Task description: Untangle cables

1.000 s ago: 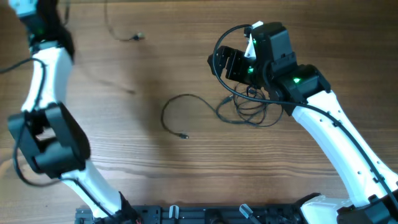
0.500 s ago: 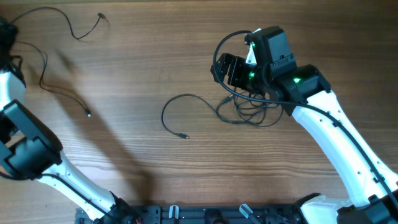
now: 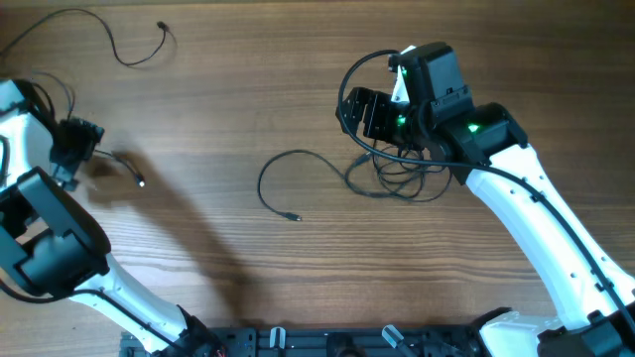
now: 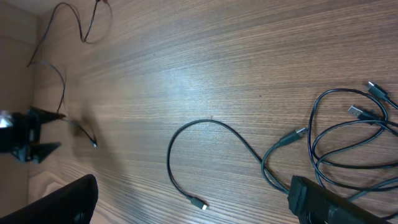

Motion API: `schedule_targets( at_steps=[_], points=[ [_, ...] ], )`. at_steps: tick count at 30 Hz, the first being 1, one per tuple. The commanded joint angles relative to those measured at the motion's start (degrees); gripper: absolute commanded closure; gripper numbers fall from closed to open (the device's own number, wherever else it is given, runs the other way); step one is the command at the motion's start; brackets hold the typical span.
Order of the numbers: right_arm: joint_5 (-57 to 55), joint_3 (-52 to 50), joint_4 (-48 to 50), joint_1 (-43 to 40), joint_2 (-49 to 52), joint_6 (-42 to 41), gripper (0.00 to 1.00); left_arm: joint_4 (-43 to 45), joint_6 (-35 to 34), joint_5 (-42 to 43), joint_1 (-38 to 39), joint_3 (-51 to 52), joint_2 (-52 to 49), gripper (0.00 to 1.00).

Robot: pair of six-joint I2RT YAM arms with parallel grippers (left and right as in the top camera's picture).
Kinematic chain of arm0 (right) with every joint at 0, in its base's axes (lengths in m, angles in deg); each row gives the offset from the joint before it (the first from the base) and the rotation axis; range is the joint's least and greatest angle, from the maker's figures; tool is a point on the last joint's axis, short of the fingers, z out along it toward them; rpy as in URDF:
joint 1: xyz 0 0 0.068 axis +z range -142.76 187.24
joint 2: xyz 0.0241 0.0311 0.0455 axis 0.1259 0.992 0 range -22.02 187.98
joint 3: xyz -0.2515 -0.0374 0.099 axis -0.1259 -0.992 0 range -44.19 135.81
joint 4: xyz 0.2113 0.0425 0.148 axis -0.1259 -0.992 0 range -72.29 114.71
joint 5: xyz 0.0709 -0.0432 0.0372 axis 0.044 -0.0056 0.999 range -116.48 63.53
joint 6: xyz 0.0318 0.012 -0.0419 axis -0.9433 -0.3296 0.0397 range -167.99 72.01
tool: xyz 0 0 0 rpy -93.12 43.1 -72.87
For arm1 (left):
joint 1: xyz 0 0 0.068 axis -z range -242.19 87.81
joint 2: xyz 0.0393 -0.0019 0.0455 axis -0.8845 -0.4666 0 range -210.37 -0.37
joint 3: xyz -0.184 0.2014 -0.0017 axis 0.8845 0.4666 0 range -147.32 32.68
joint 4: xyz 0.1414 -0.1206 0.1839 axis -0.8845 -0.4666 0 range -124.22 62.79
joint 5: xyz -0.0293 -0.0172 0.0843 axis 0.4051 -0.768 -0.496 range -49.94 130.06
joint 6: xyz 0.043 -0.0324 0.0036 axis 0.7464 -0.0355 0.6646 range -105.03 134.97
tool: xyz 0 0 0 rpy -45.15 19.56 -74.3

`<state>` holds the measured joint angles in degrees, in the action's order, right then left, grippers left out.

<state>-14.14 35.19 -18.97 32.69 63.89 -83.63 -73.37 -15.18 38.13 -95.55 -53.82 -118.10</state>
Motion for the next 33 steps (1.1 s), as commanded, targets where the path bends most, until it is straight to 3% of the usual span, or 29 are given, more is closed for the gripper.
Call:
schedule_targets(
  at_steps=[1, 3, 5, 7, 9, 10, 13, 15, 18, 20, 27, 29, 32, 33],
  points=[
    [-0.72, 0.61, -0.24, 0.42, 0.02, 1.16, 0.0, 5.2, -0.35, 3.39, 0.37, 3.5, 0.59, 0.28],
    [-0.7, 0.61, -0.26, 0.42, 0.02, 1.16, 0.0, 10.08, -0.33, 3.61, 0.83, 4.87, 0.59, 0.28],
    [-0.7, 0.61, -0.52, 0.42, 0.02, 1.14, 0.0, 12.37, -0.39, 4.09, 1.46, 5.2, 0.44, 0.38],
    [-0.7, 0.61, -0.61, 0.42, 0.02, 1.16, 0.0, 12.33, -2.05, 4.48, 2.29, 5.2, 0.35, 0.57],
    [-0.7, 0.61, -0.57, 0.42, 0.02, 1.14, 0.0, 12.63, -4.35, 4.74, 3.34, 5.2, 0.28, 0.94],
    [-0.68, 0.61, -0.59, 0.42, 0.02, 1.11, 0.0, 13.51, -5.92, 6.21, 3.76, 5.2, 0.28, 0.96],
    [-0.28, 0.61, -0.96, 0.42, 0.02, 1.14, 0.0, 21.73, -9.68, 18.47, 3.87, 5.05, 0.31, 0.96],
    [-0.28, 0.61, -1.53, 0.42, 0.02, 1.11, 0.0, 32.3, -17.9, 25.09, 3.28, 5.05, 0.31, 0.96],
    [-0.28, 0.61, -2.73, 0.42, 0.02, 1.11, 0.0, 51.52, -30.53, 27.89, 2.64, 5.05, 0.31, 0.96],
    [-0.28, 0.61, -2.89, 0.42, 0.02, 0.96, 0.0, 62.42, -33.46, 27.1, 3.04, 5.05, 0.31, 0.96],
    [-0.2, 0.61, -3.13, 0.42, 0.02, 0.68, 0.0, 62.64, -33.09, 13.6, 9.35, 5.07, -2.1, 0.94],
    [1.33, 0.61, -3.1, 0.42, 0.02, 0.5, 0.0, 62.66, -33.09, 10.4, 11.21, 5.07, -4.17, 0.78],
    [2.82, 0.61, -3.13, 0.42, 0.02, 0.5, 0.0, 65.05, -31.93, 10.6, 12.63, 5.07, -7.56, 0.71],
    [3.02, 0.61, -3.15, 0.42, 0.02, 0.5, 0.0, 65.7, -30.03, 12.22, 12.83, 5.07, -7.98, 0.64]
  ],
)
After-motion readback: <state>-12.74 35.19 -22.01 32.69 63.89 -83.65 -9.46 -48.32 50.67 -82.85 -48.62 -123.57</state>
